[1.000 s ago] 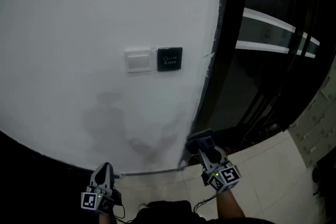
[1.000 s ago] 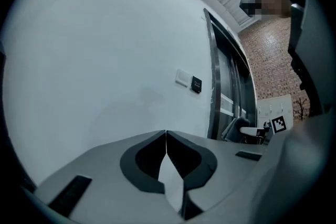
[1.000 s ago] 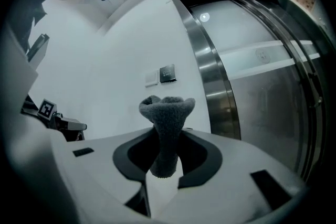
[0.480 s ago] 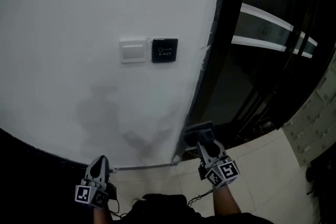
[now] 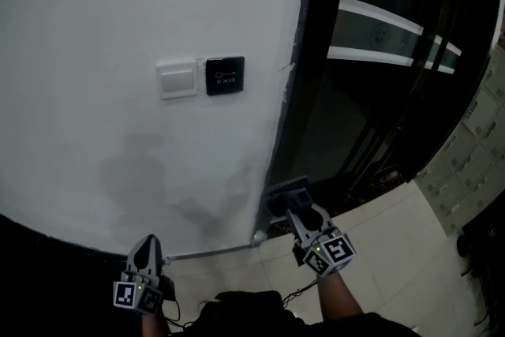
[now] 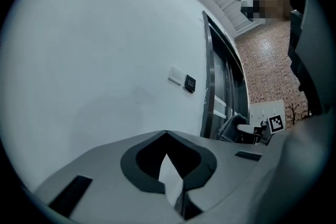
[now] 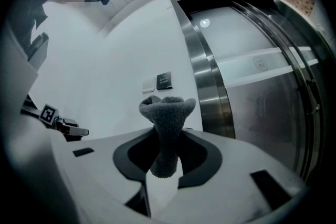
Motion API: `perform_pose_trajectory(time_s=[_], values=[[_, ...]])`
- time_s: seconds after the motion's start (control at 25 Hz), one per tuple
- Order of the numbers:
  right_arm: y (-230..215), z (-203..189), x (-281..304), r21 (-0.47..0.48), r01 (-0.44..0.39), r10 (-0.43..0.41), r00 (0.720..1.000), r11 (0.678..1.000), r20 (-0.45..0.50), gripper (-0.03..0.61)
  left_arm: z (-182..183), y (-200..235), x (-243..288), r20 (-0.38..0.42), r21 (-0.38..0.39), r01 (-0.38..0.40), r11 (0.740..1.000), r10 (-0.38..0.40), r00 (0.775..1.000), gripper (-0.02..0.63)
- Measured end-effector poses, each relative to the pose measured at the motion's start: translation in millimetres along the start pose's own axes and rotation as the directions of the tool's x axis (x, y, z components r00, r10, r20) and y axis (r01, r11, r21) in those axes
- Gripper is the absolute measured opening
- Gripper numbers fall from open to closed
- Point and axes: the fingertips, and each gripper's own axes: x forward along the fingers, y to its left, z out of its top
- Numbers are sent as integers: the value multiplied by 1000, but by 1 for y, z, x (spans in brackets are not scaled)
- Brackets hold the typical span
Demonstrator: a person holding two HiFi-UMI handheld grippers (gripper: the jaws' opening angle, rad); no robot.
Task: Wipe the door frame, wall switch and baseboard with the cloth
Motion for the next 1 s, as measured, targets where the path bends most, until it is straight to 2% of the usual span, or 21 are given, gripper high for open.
perform_pose_trajectory(time_s=[0.08, 0.16, 0.28, 0.4, 0.44, 0.52, 0.6, 0.76, 0.8, 0.84, 0.88, 1.0], values=[[-7, 4, 5, -54, 10, -11, 1000, 999, -8, 94, -2, 0, 5, -13, 2, 10, 1000, -10, 1000, 3], [-22, 17, 19, -177, 35, -40, 999, 984, -27, 94, -4, -1, 10, -24, -1, 27, 1000, -27, 999, 3], [-52, 65, 45, -371, 92, -106, 994, 924, -16, 94, -12, 1, 25, -64, 3, 32, 999, -32, 997, 3], [-71, 114, 67, -479, 135, -135, 990, 867, 34, 94, -16, -3, 48, -106, 58, 40, 998, -33, 994, 3], [-76, 127, 73, -520, 156, -155, 987, 839, 47, 94, -14, -7, 56, -110, 79, 52, 996, -43, 993, 3], [-84, 152, 85, -627, 206, -208, 976, 751, 71, 95, -9, -15, 69, -104, 96, 83, 992, -73, 992, 3], [-91, 181, 98, -734, 265, -265, 957, 626, 120, 95, -5, -22, 78, -88, 89, 109, 990, -101, 991, 3], [-97, 242, 113, -883, 365, -364, 897, 294, 250, 95, -8, -30, 83, -74, 62, 123, 991, -118, 990, 3], [-98, 250, 117, -901, 368, -382, 885, 229, 265, 95, -12, -31, 83, -80, 56, 125, 991, -120, 990, 3], [-100, 255, 121, -912, 366, -396, 877, 183, 273, 94, -15, -31, 84, -88, 52, 127, 991, -122, 989, 3], [-101, 257, 126, -920, 360, -408, 871, 152, 274, 95, -18, -32, 85, -94, 48, 129, 991, -124, 988, 3], [-103, 253, 138, -938, 333, -434, 862, 92, 263, 94, -17, -33, 83, -95, 45, 127, 991, -122, 988, 3]])
